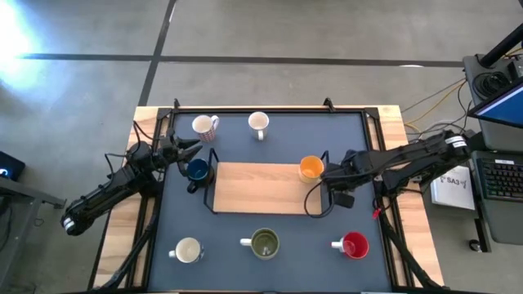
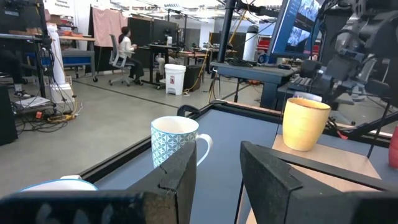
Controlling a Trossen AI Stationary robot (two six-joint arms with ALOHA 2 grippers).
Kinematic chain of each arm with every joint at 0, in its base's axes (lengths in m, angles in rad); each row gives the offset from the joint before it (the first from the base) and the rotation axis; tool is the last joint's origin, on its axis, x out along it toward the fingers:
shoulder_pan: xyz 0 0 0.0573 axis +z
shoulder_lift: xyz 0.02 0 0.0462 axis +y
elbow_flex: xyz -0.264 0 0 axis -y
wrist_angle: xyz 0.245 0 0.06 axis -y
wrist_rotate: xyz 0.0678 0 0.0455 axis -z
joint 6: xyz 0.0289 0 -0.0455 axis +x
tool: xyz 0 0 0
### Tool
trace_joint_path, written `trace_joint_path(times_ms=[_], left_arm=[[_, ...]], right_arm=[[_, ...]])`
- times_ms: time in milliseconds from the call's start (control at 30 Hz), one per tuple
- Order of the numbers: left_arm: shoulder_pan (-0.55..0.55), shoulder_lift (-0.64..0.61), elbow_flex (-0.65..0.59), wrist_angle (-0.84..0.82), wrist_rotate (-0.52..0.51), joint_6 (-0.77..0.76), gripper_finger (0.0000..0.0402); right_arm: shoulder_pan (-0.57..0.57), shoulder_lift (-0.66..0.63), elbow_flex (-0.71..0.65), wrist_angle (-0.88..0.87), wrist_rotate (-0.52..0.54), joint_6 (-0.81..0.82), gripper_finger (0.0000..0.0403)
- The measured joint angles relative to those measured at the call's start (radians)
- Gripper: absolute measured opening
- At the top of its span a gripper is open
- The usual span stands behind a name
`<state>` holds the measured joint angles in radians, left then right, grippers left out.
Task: Place coffee mugs
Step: Put the purple mug on the shelf
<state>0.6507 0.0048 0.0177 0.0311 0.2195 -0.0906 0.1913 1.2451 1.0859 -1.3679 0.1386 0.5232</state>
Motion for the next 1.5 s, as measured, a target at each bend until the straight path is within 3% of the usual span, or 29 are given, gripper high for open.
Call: trace_joint_path(times_ms=[400, 800, 967, 1133, 1233, 1500], left_arm=[[0.000, 0.000, 0.000, 0.000, 0.000, 0.000, 0.0107], [0.000, 0.000, 0.000, 0.000, 0.000, 0.000, 0.0107], [0.000, 0.000, 0.000, 0.000, 0.000, 0.000, 0.0107], [0.000, 0.000, 0.000, 0.000, 0.000, 0.000, 0.0107], [0.000, 0.000, 0.000, 0.000, 0.000, 0.000, 0.0107], [0.000, 0.001, 0.000, 0.000, 0.000, 0.000, 0.0107]], right_arm=[[-0.071, -0.001, 0.154, -0.154, 0.206, 0.117, 0.0009], [-0.224, 0.023, 0.361, -0.101, 0.479, 0.058, 0.0010], [-0.245, 0.035, 0.458, 0.070, 0.447, -0.050, 0.0011], [-0.233, 0.035, 0.485, 0.324, 0.203, -0.088, 0.0011], [-0.200, 0.042, 0.481, 0.424, 0.127, -0.072, 0.0011], [-0.090, 0.112, 0.482, 0.406, 0.057, -0.005, 0.0012]])
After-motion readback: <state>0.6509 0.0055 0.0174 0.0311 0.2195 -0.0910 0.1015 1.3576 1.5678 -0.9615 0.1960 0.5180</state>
